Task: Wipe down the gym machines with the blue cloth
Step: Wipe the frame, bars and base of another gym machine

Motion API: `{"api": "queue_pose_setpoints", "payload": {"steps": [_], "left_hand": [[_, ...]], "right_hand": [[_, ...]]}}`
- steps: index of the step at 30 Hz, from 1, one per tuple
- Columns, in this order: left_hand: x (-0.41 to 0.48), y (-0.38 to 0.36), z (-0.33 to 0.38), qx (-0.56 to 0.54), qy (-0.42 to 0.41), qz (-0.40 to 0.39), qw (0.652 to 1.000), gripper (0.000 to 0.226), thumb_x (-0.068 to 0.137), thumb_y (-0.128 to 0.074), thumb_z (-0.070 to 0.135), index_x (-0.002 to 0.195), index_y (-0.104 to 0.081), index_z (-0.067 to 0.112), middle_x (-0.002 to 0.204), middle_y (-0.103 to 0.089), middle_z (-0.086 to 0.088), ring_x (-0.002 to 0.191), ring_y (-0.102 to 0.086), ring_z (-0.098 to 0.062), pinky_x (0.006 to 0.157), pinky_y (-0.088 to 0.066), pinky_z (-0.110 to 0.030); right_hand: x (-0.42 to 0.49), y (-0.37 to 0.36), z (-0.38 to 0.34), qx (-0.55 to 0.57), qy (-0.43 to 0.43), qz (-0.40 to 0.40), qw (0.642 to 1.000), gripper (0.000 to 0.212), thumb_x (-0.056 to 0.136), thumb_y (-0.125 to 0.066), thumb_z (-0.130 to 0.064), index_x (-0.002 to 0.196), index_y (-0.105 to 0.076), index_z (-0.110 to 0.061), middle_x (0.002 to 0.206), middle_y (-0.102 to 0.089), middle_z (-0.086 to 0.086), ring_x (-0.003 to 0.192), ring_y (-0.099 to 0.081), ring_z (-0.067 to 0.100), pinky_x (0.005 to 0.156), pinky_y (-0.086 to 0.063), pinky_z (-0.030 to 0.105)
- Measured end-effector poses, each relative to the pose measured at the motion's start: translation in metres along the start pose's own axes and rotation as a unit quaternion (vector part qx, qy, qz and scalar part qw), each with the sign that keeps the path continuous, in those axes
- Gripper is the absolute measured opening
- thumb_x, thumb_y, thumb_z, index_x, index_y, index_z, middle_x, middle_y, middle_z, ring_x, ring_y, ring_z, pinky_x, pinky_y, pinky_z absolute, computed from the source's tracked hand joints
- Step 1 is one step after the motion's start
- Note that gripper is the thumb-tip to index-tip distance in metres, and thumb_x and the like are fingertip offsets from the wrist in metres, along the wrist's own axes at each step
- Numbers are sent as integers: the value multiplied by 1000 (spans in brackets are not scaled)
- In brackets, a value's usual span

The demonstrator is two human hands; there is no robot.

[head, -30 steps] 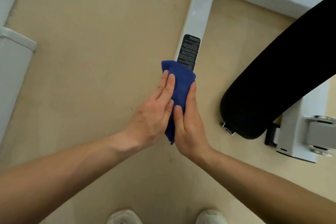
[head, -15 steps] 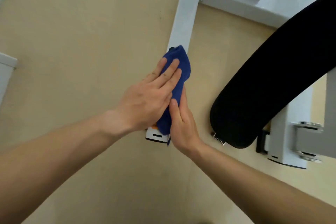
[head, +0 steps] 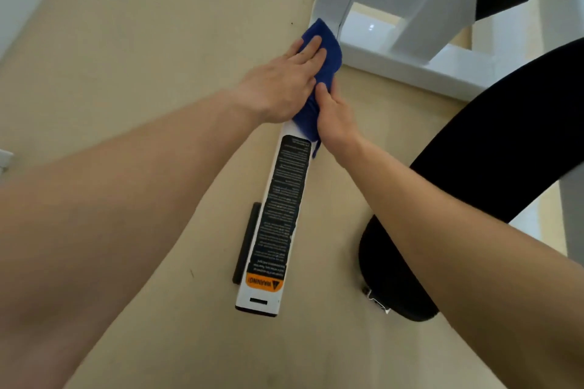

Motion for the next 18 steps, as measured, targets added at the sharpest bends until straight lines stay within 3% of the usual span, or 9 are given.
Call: {"api": "queue_pose_setpoints", "payload": {"steps": [1, 3, 5, 9, 10, 12, 14, 16, 18], "left_hand": [[8, 3, -2, -2, 5, 5, 1000, 53, 107, -23, 22, 156, -8, 8, 165, 1, -9, 152, 6, -22, 123, -1, -34], [18, 8, -1, 1, 5, 19, 1000, 52, 107, -23, 17, 155, -10, 4, 164, -1, -13, 151, 6, -24, 116, 10, -22], [18, 10, 2, 0, 7, 18, 1000, 52, 107, -23, 17, 155, -9, 2, 164, 0, -15, 151, 6, -24, 116, 10, -21], [-16, 0, 11, -38, 27, 2, 999, 54, 107, -25, 22, 157, -7, 10, 165, 4, -6, 151, 8, -22, 120, -3, -31], [-33, -4, 16, -53, 18, -2, 998, 55, 107, -26, 23, 157, -7, 11, 165, 4, -4, 151, 8, -22, 121, -4, -30], [-70, -14, 23, -82, 9, -10, 996, 55, 106, -27, 26, 157, -8, 14, 165, 5, 0, 151, 10, -18, 120, -2, -27], [-106, -23, 31, -95, 2, -23, 995, 57, 106, -26, 30, 157, -7, 16, 165, 6, 3, 150, 12, -15, 120, -1, -26], [-136, -29, 42, -87, -11, -37, 995, 58, 105, -26, 31, 157, -6, 16, 165, 6, 3, 150, 14, -14, 120, 0, -25], [-162, -34, 50, -75, -13, -43, 996, 58, 105, -28, 30, 157, -6, 15, 164, 7, 2, 150, 14, -15, 120, 0, -25]], "right_hand": [[10, 2, -3, 3, -5, 0, 1000, 44, 108, -32, -23, 152, -34, -23, 125, -60, -5, 106, -60, 2, 89, -48, 14], [24, 5, -7, 22, -14, 3, 1000, 43, 109, -32, -19, 152, -34, -17, 133, -59, 4, 116, -60, 15, 102, -48, 30], [26, 5, -9, 20, -15, 10, 1000, 44, 109, -32, -19, 152, -34, -15, 137, -57, 8, 124, -57, 21, 109, -43, 40], [-15, 3, -5, -21, 13, -14, 1000, 47, 108, -31, -25, 155, -30, -24, 135, -58, -6, 115, -58, 0, 97, -45, 15], [-32, 0, -2, -19, 20, -28, 999, 49, 108, -31, -24, 156, -26, -24, 140, -53, -8, 119, -55, -2, 101, -42, 14], [-71, -9, 9, 0, 25, -53, 998, 52, 107, -30, -24, 158, -19, -23, 151, -44, -7, 132, -47, 4, 114, -36, 29], [-108, -16, 20, 7, 20, -67, 998, 56, 105, -31, -30, 159, -15, -27, 155, -39, -10, 136, -44, 5, 117, -34, 38], [-140, -22, 28, -7, 13, -82, 997, 57, 104, -31, -36, 159, -12, -34, 155, -39, -14, 134, -47, 4, 113, -39, 37], [-166, -26, 30, -39, 18, -90, 995, 56, 104, -29, -40, 158, -10, -39, 152, -40, -20, 130, -49, -1, 106, -42, 28]]}}
Point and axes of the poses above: each hand's wrist, its own x-axis towards the middle knuckle, its own y-axis out of the back of the hand, z = x × y, the point moved 7 cm from there along x, towards the middle knuckle
